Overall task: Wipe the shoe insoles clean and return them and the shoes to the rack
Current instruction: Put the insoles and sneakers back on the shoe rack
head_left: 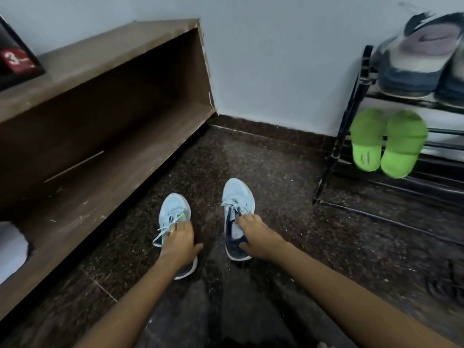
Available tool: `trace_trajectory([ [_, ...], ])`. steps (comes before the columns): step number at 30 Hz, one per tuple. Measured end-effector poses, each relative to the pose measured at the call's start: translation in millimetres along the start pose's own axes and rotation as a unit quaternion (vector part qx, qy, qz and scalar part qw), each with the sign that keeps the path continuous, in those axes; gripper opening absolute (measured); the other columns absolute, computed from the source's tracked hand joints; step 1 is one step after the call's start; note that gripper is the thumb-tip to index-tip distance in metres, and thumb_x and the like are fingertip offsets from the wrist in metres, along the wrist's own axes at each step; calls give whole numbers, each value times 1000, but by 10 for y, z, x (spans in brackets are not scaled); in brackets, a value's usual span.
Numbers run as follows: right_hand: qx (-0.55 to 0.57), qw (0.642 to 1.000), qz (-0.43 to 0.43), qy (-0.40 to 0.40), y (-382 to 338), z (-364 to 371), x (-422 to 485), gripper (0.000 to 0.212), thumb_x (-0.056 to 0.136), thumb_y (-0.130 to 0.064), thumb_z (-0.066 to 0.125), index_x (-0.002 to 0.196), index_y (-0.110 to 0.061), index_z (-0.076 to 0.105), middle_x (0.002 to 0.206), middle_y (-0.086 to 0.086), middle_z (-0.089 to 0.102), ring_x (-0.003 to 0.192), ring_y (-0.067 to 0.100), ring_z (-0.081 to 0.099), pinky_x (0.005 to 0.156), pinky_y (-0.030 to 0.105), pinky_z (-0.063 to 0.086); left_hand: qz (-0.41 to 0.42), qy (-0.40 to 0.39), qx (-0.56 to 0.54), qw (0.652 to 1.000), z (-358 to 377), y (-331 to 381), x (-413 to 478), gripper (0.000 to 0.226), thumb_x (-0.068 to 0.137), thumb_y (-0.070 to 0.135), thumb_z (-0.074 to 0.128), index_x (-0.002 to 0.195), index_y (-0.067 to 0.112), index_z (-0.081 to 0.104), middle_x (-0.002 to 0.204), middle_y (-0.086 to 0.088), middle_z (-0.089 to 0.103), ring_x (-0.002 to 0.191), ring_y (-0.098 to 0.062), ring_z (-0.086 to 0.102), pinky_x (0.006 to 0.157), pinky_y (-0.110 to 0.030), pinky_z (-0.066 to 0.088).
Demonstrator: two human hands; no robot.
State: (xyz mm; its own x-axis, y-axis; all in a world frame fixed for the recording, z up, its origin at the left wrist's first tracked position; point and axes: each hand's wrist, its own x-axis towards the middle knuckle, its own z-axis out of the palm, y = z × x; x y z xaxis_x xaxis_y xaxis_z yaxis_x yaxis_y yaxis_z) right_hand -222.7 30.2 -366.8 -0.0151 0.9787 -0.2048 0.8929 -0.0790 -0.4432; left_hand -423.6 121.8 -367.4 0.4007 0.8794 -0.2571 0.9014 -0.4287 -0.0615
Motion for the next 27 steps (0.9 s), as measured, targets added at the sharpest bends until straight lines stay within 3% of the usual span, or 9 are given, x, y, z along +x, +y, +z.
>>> trace_trajectory([
  [3,31,999,34,-24,-27,298,34,62,86,-27,62,138,-9,34,144,10,36,139,33,15,109,41,26,-83,-80,-33,993,444,-207,-138,67,87,45,60,138,10,34,140,-9,40,135,-33,32,109,-51,30],
  [5,44,995,85,-19,-37,574,65,63,85,-28,64,139,-13,34,143,7,36,137,35,18,110,38,24,-110,-118,-87,983,617,-239,-185,61,88,35,63,137,11,36,141,-9,39,136,-36,31,109,-57,30],
  [9,28,993,117,2,-87,836,35,46,90,-25,56,133,-15,42,133,4,40,126,36,30,106,38,32,-98,-82,-116,985,703,-243,-250,32,96,20,53,124,9,44,130,-12,50,128,-36,41,101,-55,41],
  [14,50,994,85,42,-59,663,-93,34,92,-12,47,125,-10,50,134,8,37,130,33,22,104,38,36,-51,-34,-99,993,603,-56,-385,32,95,21,52,125,10,45,127,-9,52,131,-32,40,100,-45,43],
  [20,64,984,60,155,-247,73,-377,27,89,-17,53,114,-8,56,116,9,49,119,30,32,100,32,36,26,48,-162,985,7,376,-500,22,86,22,61,104,12,55,107,-8,61,108,-28,57,88,-34,45],
  [27,32,963,73,256,-455,-998,-871,18,91,-20,52,108,-14,56,114,3,48,117,26,34,85,33,42,97,135,-153,974,-1000,964,-768,19,88,27,59,103,18,50,111,-2,60,108,-25,58,83,-33,44],
])
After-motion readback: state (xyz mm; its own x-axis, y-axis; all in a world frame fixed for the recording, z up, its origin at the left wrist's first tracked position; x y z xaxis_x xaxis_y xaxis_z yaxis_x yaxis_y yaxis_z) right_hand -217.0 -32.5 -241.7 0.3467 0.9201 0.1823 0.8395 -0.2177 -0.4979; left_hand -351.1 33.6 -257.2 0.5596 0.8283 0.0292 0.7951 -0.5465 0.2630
